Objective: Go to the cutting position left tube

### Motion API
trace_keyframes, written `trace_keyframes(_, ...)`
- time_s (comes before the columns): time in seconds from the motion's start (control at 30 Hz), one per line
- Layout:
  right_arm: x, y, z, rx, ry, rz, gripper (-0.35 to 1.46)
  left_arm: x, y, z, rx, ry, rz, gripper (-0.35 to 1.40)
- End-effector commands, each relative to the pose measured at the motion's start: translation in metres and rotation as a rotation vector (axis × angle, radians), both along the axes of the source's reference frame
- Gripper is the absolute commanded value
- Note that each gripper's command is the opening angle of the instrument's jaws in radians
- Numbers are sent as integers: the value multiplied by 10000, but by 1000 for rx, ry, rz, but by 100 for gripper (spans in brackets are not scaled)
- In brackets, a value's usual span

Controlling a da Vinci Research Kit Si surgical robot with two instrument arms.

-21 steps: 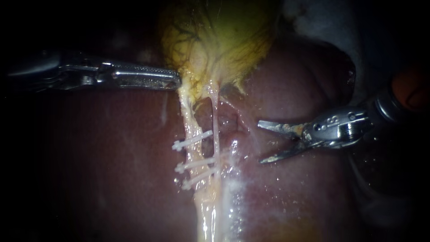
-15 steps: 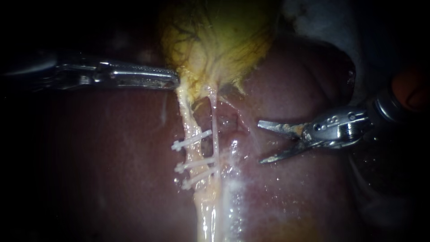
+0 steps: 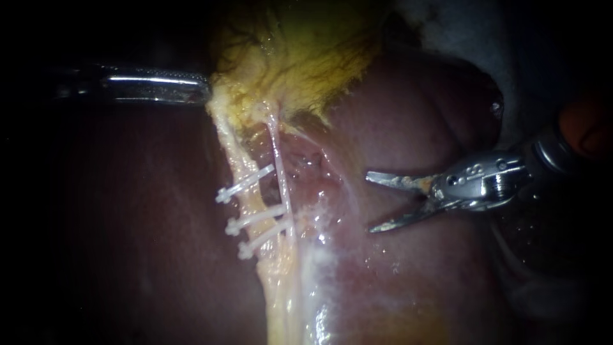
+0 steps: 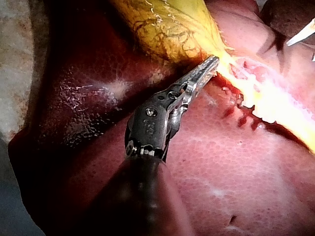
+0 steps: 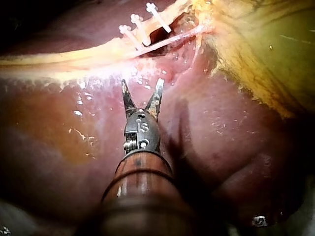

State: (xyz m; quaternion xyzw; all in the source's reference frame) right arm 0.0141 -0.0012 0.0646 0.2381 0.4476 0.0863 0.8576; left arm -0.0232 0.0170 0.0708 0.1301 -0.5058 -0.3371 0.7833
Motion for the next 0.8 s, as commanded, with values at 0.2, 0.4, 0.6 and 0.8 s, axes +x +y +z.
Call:
trace_keyframes(0.2,14,21,15,99,114,-81,129,-6,-4,4,-5,6,-6,-35)
trace_keyframes(0.4,26,38,34,226,221,-129,132,-6,-4,4,-4,4,-4,-35)
trace_keyframes(0.6,42,43,42,302,282,-193,129,-7,-4,4,-4,4,-5,-35)
trace_keyframes(0.8,57,32,46,336,286,-229,129,-8,-4,4,-4,5,-5,-35)
